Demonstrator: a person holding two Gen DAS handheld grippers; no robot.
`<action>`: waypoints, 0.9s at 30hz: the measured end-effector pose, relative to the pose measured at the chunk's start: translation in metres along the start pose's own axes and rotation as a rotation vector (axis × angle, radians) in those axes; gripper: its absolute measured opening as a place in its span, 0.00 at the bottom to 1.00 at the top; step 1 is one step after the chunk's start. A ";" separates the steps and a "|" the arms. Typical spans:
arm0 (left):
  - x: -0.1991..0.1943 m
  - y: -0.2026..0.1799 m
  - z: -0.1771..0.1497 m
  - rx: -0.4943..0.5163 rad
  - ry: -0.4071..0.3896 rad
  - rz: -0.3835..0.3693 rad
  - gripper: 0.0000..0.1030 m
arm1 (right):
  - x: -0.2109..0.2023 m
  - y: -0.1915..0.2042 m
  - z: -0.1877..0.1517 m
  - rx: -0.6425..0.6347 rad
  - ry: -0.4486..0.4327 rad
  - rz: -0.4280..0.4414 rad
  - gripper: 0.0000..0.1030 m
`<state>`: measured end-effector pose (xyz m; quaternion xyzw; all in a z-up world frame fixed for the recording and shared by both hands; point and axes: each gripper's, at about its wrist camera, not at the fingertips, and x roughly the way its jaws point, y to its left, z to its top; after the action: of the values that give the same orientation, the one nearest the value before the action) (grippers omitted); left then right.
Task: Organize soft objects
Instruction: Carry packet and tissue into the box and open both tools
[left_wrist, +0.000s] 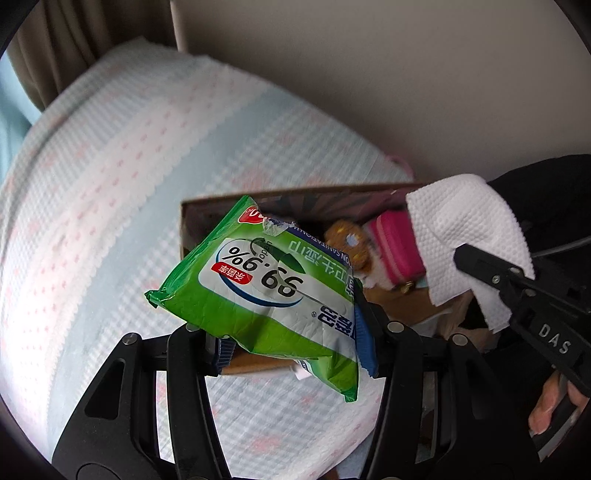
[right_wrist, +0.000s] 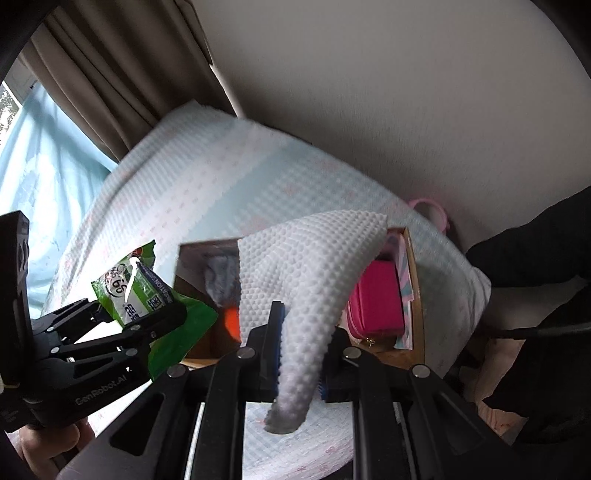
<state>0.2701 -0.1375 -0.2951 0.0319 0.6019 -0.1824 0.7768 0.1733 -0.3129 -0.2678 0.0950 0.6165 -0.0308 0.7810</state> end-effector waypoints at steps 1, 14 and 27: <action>0.013 0.005 0.002 -0.002 0.020 0.008 0.48 | 0.005 -0.006 -0.003 0.003 0.012 0.003 0.13; 0.081 0.006 0.013 0.064 0.177 0.077 0.74 | 0.075 -0.032 0.009 0.111 0.161 0.079 0.35; 0.086 0.002 0.010 0.060 0.201 0.088 1.00 | 0.076 -0.042 0.014 0.147 0.165 0.062 1.00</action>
<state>0.2978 -0.1592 -0.3740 0.0995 0.6690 -0.1618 0.7186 0.1977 -0.3509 -0.3431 0.1732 0.6716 -0.0436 0.7191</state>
